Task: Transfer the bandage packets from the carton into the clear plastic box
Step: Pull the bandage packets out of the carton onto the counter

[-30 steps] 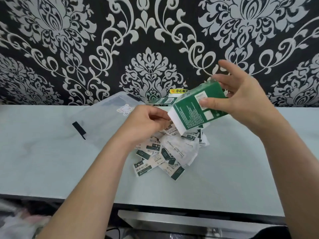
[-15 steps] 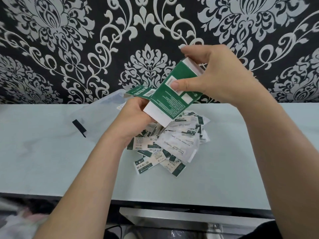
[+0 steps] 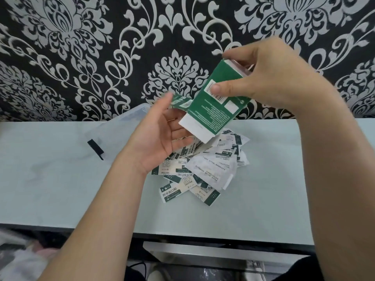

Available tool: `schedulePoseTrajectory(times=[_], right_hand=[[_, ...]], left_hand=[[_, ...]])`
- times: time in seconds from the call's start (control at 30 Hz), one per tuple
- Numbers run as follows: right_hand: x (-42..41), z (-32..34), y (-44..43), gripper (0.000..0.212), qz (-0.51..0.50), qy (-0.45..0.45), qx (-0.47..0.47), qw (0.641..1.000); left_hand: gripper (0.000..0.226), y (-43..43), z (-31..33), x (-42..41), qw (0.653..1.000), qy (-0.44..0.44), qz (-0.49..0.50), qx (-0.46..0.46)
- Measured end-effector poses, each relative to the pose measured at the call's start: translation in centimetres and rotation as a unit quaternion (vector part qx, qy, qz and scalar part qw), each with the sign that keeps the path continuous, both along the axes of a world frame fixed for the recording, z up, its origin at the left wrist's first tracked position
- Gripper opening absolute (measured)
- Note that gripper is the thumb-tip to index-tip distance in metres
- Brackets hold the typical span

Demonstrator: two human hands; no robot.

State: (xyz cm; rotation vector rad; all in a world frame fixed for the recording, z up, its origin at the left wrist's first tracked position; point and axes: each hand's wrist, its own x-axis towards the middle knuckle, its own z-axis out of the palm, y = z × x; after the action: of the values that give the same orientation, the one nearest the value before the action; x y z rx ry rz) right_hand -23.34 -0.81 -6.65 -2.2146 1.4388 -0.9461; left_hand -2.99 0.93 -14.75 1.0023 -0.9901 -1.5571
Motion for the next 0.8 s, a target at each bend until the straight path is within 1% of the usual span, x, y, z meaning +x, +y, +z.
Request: schedulePoseTrajectory(times=[0.1, 0.13, 0.3, 0.43, 0.57, 0.63, 0.7, 0.73, 0.77, 0.8], right_hand=[[1.1, 0.4, 0.2, 0.079, 0.022, 0.015, -0.020, 0.999], [1.6, 0.4, 0.3, 0.078, 0.028, 0.007, -0.027, 0.999], [1.9, -0.4, -0.5, 0.069, 0.033, -0.087, -0.049, 0.994], [1.1, -0.7, -0.4, 0.077, 0.021, -0.059, -0.017, 0.998], [1.7, -0.5, 0.0, 0.073, 0.010, -0.065, -0.064, 0.996], [1.5, -0.6, -0.1, 0.073, 0.009, -0.070, -0.067, 0.995], [0.6, -0.9, -0.1, 0.076, 0.036, -0.118, -0.034, 0.992], [-0.2, -1.1, 0.0, 0.079, 0.050, -0.127, -0.003, 0.991], [-1.1, -1.3, 0.0, 0.084, 0.064, -0.115, 0.037, 0.991], [-2.1, -1.6, 0.0, 0.089, 0.072, -0.080, 0.077, 0.991]], left_hand=[[0.022, -0.1, -0.4, -0.8, 1.000, -0.006, -0.004, -0.022], [0.019, -0.1, -0.5, -0.9, 1.000, 0.001, -0.005, -0.023], [0.024, -0.3, -0.7, -1.0, 0.998, 0.043, -0.008, -0.040], [0.024, -0.5, -0.8, -0.8, 0.998, 0.032, 0.007, -0.057], [0.022, -0.6, -0.9, -0.8, 0.997, 0.050, 0.009, -0.061], [0.026, -0.6, -0.8, -0.8, 0.996, 0.067, 0.013, -0.065], [0.033, -0.5, -0.5, -0.7, 0.991, 0.101, 0.029, -0.078], [0.034, -0.5, -0.2, -0.8, 0.989, 0.110, 0.042, -0.088], [0.033, -0.5, 0.1, -1.0, 0.988, 0.103, 0.057, -0.105], [0.031, -0.4, 0.4, -1.4, 0.986, 0.072, 0.076, -0.127]])
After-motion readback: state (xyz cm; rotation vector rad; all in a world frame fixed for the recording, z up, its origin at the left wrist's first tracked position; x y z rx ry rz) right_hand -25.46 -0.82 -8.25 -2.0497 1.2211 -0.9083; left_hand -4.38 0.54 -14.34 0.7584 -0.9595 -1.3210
